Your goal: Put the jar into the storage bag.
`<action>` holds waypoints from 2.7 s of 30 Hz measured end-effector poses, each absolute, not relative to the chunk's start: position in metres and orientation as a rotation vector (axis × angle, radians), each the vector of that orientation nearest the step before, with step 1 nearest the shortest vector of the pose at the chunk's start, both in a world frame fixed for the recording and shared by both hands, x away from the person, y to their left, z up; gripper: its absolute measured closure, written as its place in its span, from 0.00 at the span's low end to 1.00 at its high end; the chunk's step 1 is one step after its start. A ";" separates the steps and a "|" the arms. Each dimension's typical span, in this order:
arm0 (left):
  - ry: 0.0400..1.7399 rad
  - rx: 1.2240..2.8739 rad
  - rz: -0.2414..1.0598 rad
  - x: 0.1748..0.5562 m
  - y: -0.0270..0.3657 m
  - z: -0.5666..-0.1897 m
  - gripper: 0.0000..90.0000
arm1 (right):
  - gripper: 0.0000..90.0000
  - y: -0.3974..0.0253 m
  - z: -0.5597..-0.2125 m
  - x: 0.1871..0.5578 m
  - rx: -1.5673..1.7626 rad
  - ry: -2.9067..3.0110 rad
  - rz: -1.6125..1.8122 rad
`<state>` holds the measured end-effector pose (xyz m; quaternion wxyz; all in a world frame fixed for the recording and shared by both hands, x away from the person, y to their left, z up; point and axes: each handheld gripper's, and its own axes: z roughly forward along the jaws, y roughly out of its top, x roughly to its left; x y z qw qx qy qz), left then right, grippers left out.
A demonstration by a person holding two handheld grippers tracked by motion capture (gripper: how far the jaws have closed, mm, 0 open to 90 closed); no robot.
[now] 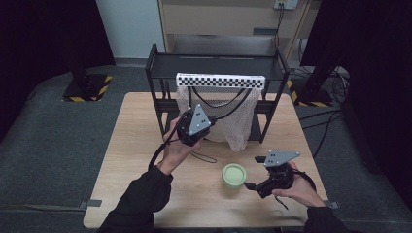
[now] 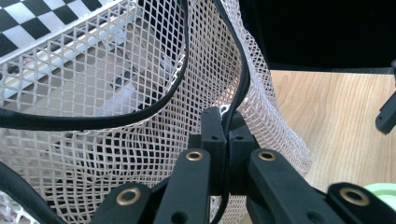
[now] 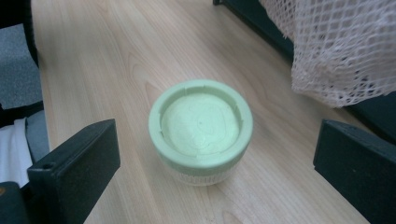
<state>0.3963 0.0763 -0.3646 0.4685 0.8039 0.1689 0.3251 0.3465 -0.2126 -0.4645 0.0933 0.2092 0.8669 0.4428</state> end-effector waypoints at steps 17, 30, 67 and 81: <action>0.410 1.979 0.800 0.396 0.075 -0.366 0.99 | 0.01 -0.188 -0.498 0.353 0.651 2.652 1.248; 0.408 1.985 0.801 0.397 0.074 -0.367 0.99 | 0.01 -0.174 -0.512 0.356 0.643 2.656 1.214; 0.376 2.047 0.804 0.403 0.070 -0.379 0.99 | 0.13 -0.172 -0.462 0.353 0.632 2.492 1.501; 0.374 2.048 0.798 0.405 0.072 -0.380 0.99 | 0.13 -0.182 -0.370 0.371 0.566 2.277 1.694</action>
